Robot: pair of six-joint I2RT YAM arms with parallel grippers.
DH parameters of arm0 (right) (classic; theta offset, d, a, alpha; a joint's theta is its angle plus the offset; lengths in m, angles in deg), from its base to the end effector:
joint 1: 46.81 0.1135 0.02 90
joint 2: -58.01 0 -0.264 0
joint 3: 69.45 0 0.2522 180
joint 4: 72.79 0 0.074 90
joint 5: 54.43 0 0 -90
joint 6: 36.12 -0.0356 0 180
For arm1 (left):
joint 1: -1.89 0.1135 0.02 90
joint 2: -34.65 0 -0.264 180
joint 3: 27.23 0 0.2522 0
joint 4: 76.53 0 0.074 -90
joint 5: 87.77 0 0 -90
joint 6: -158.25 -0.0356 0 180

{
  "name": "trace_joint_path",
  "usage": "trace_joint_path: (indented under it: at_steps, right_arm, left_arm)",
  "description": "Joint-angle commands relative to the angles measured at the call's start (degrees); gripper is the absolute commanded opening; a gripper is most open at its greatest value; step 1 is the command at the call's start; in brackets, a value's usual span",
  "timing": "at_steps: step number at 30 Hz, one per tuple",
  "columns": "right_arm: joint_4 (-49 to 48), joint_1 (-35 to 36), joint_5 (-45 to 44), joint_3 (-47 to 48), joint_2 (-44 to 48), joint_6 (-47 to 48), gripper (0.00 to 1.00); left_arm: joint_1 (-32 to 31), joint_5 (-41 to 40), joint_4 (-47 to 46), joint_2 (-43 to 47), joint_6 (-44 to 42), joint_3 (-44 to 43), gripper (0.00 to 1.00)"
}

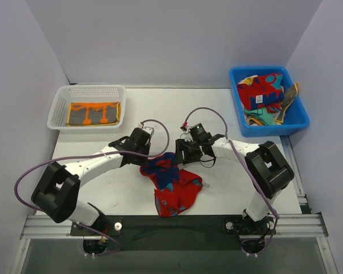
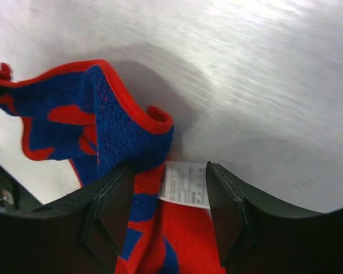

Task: Fold and stack the towels
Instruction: Flatten out the crumpled towel

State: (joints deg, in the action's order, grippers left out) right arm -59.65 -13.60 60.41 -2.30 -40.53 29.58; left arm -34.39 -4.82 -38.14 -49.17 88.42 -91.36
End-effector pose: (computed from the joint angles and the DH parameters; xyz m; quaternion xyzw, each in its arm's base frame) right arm 0.2849 0.2044 0.1687 -0.1528 0.8915 0.3555 0.2355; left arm 0.2338 -0.1662 0.1982 0.1177 0.9525 -0.0777 0.2698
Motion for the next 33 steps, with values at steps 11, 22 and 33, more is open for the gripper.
trace_joint_path:
  at_steps: [11, 22, 33]
  right_arm:
    - [-6.41, 5.02, 5.13, 2.07, -2.97, -1.72, 0.54]
    - [0.26, 6.08, -0.13, 5.23, 1.42, 3.44, 0.14]
    - [17.23, 5.72, -24.37, 14.99, 9.95, 17.16, 0.06]
  left_arm:
    - [-0.12, -0.33, -0.1, 4.18, 2.07, 3.08, 0.0]
    - [-0.12, -2.0, -0.19, 6.03, 1.9, 3.53, 0.0]
    - [0.15, -4.11, 2.1, 3.48, -0.65, -4.72, 0.0]
